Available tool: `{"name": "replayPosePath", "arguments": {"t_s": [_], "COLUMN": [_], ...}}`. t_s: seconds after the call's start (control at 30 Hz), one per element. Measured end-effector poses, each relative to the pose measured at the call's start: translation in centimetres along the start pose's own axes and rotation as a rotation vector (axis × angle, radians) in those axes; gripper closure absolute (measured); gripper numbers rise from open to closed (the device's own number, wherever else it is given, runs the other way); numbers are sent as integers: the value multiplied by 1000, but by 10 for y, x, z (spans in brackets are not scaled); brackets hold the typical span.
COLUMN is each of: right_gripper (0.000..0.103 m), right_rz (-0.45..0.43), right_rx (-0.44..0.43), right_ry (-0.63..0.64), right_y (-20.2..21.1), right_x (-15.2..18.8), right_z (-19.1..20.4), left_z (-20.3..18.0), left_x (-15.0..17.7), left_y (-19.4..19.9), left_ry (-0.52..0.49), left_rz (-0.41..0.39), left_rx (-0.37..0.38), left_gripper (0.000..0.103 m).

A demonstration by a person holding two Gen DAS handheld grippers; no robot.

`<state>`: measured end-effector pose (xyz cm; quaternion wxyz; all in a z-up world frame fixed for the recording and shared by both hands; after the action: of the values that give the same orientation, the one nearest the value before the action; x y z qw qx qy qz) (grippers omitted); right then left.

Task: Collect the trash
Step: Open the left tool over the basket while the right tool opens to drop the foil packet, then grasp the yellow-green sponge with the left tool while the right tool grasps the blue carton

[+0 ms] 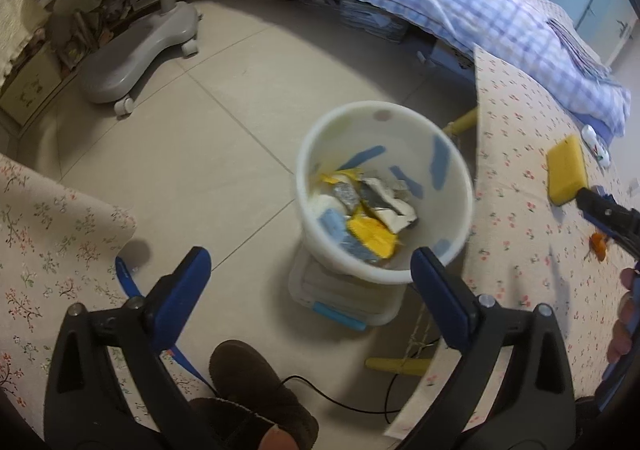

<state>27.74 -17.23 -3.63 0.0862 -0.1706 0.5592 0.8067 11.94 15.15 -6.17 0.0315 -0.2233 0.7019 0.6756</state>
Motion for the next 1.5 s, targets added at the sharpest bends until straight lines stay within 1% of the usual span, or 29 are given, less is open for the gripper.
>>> {"name": "replayPosePath", "arguments": {"t_s": [0.13,0.4,0.47,0.5,0.63,0.77,0.87,0.93,0.97,1.07,1.13,1.17,1.2,1.23,1.3,1.4,1.47,1.5], "right_gripper": [29,27,27,26,26,25,25,25,25,25,25,25,25,25,25,25,26,30], "right_rz": [-32,-68,-77,-79,-77,-82,-82,-78,-73,-61,-58,-55,-55,-54,-53,-60,-56,-55], "right_rx": [38,127,154,163,209,197,210,227,231,214,216,230,237,244,259,325,377,396], "right_ry": [-27,-144,-193,-210,-340,-465,-529,-555,-569,-587,-569,-551,-540,-522,-493,-428,-391,-376], "right_y": [26,72,83,86,101,107,105,101,98,89,83,80,79,76,71,63,57,54], "right_x": [-1,-1,0,-1,0,1,-1,-1,-2,-5,-8,-10,-12,-14,-18,-23,-24,-24], "right_z": [-29,-113,-139,-146,-193,-231,-253,-262,-267,-273,-272,-269,-267,-265,-260,-253,-249,-247], "left_z": [-28,-88,-104,-113,-155,-201,-226,-241,-248,-265,-274,-276,-279,-280,-281,-279,-277,-277], "left_x": [-2,-10,-12,-14,-19,-23,-24,-26,-26,-29,-30,-30,-30,-30,-30,-30,-30,-30], "left_y": [-2,0,0,0,-4,-9,-12,-16,-18,-25,-33,-36,-41,-44,-51,-55,-53,-52], "left_ry": [-40,-93,-102,-108,-135,-161,-157,-147,-142,-136,-141,-145,-145,-144,-138,-133,-133,-137], "left_rz": [4,3,2,1,1,-13,-29,-28,-28,-39,-43,-41,-36,-33,-23,-14,-16,-19], "left_rx": [7,55,71,81,130,184,192,219,230,254,251,249,245,244,243,246,253,257], "left_gripper": [3,3,3,3,3,3,4,9,10,14,24,27,32,35,44,49,56,61]}}
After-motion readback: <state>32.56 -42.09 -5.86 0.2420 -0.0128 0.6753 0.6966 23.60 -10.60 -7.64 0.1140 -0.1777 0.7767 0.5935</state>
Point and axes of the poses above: each gripper's, at about its wrist camera, not at the fingertips, and y roughly against the way its jaws point, z to its left, x to its underside, the point moved 1 cm from there along -y, roughly the way its jaws point, and after that the axes turned 4 degrees about z, right-handed, at the moved point
